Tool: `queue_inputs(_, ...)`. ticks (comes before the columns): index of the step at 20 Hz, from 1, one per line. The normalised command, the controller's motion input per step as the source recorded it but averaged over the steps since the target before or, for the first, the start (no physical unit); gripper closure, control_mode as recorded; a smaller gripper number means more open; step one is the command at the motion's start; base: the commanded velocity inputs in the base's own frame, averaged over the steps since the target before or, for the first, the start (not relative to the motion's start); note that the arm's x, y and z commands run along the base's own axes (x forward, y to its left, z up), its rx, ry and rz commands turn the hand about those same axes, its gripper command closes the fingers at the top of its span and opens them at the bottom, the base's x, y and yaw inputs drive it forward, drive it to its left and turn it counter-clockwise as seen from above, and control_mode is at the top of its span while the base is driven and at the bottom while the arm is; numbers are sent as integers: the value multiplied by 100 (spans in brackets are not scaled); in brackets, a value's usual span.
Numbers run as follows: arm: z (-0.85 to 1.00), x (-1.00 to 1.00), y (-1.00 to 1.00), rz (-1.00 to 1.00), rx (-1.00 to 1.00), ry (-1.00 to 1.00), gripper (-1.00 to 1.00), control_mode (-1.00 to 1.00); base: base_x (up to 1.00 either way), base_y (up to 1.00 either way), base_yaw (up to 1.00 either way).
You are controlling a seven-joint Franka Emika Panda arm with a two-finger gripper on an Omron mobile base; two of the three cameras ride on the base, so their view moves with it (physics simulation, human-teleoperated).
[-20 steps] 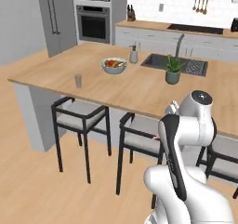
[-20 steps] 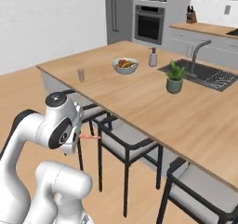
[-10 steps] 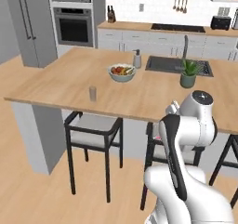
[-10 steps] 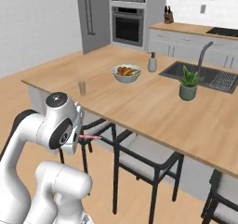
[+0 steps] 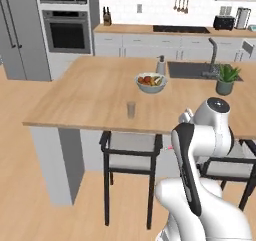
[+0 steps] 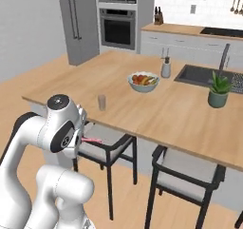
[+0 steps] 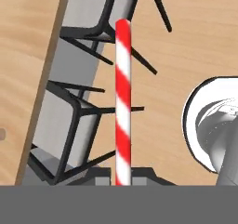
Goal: Take a straw from the drawer in front and place it inside the glass cup on the dining counter.
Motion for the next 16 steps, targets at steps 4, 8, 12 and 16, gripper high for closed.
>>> queue_inputs(4,0,0,0,0,0,0,100,100,76,96,-28)
queue_inputs(8,0,0,0,0,0,0,100,100,75,76,-31)
queue_inputs(12,0,0,0,0,0,0,100,100,64,58,-36)
queue_inputs(16,0,0,0,0,0,0,100,100,47,33,-33)
